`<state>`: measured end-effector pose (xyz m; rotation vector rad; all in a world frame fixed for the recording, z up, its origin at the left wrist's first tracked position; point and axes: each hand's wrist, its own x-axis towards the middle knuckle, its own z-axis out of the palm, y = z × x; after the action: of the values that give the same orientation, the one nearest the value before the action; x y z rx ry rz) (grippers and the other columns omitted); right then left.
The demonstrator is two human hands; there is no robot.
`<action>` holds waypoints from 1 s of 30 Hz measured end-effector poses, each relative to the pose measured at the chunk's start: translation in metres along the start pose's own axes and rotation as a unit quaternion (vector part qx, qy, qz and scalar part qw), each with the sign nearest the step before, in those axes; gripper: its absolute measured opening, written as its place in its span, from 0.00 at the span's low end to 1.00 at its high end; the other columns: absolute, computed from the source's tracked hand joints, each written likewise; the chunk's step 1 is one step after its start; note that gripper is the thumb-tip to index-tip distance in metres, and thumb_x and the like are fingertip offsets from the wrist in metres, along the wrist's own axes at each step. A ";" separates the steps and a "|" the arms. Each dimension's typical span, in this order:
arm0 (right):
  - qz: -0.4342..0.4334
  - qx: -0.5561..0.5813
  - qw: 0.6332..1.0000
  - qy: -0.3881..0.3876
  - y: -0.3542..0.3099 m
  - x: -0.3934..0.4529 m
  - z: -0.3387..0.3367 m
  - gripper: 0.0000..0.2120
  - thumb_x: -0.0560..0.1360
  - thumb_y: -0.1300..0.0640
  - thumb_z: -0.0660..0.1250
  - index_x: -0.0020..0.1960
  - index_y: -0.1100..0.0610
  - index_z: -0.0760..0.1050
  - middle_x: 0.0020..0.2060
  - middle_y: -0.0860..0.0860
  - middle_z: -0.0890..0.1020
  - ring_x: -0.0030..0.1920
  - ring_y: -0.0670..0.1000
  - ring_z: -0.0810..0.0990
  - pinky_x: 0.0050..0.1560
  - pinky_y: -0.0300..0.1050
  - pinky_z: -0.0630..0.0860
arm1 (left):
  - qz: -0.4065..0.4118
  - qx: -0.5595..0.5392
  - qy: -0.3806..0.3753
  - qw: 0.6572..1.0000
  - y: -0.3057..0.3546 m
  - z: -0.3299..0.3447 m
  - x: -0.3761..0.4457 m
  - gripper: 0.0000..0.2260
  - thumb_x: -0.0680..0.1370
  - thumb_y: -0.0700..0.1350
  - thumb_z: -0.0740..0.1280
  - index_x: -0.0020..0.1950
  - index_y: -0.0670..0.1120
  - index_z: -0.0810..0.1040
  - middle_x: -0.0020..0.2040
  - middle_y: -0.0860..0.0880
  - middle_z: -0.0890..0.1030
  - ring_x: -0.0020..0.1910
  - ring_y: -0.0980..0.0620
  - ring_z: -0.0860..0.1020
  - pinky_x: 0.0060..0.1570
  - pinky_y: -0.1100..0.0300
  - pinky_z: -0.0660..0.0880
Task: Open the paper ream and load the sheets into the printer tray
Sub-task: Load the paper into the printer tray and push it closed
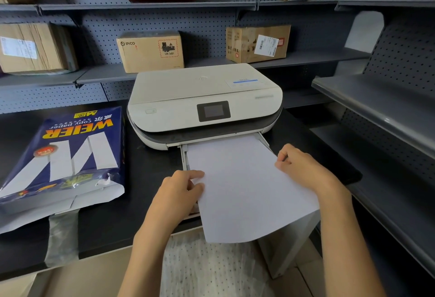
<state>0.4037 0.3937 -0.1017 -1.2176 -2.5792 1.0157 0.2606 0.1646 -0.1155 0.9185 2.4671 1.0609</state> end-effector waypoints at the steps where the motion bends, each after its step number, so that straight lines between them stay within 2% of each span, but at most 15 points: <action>1: -0.001 0.000 1.000 0.001 0.000 0.003 0.000 0.05 0.80 0.56 0.60 0.52 0.56 0.72 0.53 0.55 0.76 0.46 0.53 0.75 0.43 0.44 0.70 | 0.000 0.003 0.000 1.000 0.000 0.000 0.002 0.16 0.80 0.44 0.62 0.68 0.52 0.75 0.30 0.53 0.75 0.22 0.63 0.75 0.28 0.69 0.68; 3: -0.003 0.000 1.000 0.006 -0.002 0.008 0.001 0.04 0.80 0.56 0.60 0.51 0.56 0.72 0.52 0.54 0.76 0.46 0.53 0.75 0.42 0.44 0.71 | 0.000 0.013 -0.001 1.000 -0.001 0.000 0.008 0.16 0.80 0.44 0.62 0.68 0.52 0.75 0.30 0.52 0.76 0.24 0.62 0.76 0.29 0.68 0.70; 7: -0.009 0.005 1.000 0.018 -0.003 0.017 0.004 0.05 0.80 0.57 0.60 0.51 0.57 0.72 0.48 0.54 0.77 0.41 0.52 0.73 0.38 0.43 0.69 | -0.002 0.035 0.012 0.999 -0.005 0.004 0.017 0.16 0.80 0.46 0.62 0.67 0.53 0.75 0.32 0.53 0.77 0.32 0.54 0.79 0.38 0.59 0.77; 9: -0.016 0.011 0.999 0.028 -0.004 0.021 0.007 0.05 0.80 0.56 0.61 0.51 0.58 0.72 0.46 0.54 0.77 0.39 0.51 0.73 0.36 0.42 0.69 | 0.001 0.049 0.027 0.998 -0.006 0.006 0.020 0.16 0.80 0.47 0.61 0.67 0.54 0.75 0.35 0.53 0.76 0.33 0.53 0.77 0.35 0.59 0.74; 13: -0.023 0.030 0.997 0.061 -0.006 0.028 0.011 0.05 0.80 0.56 0.63 0.49 0.56 0.74 0.45 0.54 0.79 0.39 0.51 0.74 0.33 0.42 0.68 | 0.005 0.087 0.062 0.994 -0.007 0.008 0.025 0.16 0.81 0.48 0.60 0.68 0.56 0.74 0.33 0.55 0.70 0.31 0.55 0.71 0.30 0.60 0.65; 17: -0.044 0.032 0.996 0.065 -0.008 0.035 0.013 0.06 0.80 0.58 0.62 0.51 0.56 0.77 0.44 0.54 0.81 0.41 0.52 0.77 0.36 0.41 0.71 | 0.009 0.131 0.093 0.987 -0.004 0.009 0.029 0.15 0.81 0.50 0.60 0.67 0.58 0.72 0.36 0.54 0.74 0.38 0.48 0.76 0.36 0.56 0.71; 22: -0.059 0.060 0.996 0.040 -0.008 0.042 0.017 0.11 0.81 0.57 0.62 0.60 0.55 0.78 0.54 0.53 0.80 0.49 0.50 0.76 0.39 0.36 0.69 | 0.006 0.166 0.122 0.979 -0.006 0.014 0.040 0.15 0.81 0.51 0.60 0.67 0.58 0.71 0.45 0.49 0.80 0.45 0.44 0.77 0.41 0.54 0.73; 25: -0.070 0.068 0.995 0.030 -0.007 0.044 0.018 0.13 0.81 0.58 0.61 0.63 0.52 0.79 0.59 0.52 0.78 0.54 0.48 0.74 0.50 0.40 0.69 | 0.010 0.177 0.136 0.975 -0.007 0.014 0.048 0.15 0.80 0.53 0.61 0.67 0.59 0.72 0.47 0.49 0.80 0.45 0.44 0.78 0.40 0.55 0.70; 30: -0.084 0.066 0.994 0.022 -0.007 0.047 0.018 0.14 0.82 0.59 0.61 0.64 0.50 0.79 0.55 0.48 0.77 0.51 0.47 0.73 0.50 0.39 0.67 | 0.007 0.197 0.138 0.971 -0.008 0.016 0.053 0.15 0.81 0.51 0.60 0.67 0.60 0.74 0.51 0.49 0.82 0.48 0.44 0.79 0.40 0.56 0.69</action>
<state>0.3613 0.4148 -0.1199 -0.9627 -2.4873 1.0914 0.2250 0.2041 -0.1332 0.9511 2.9776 0.7559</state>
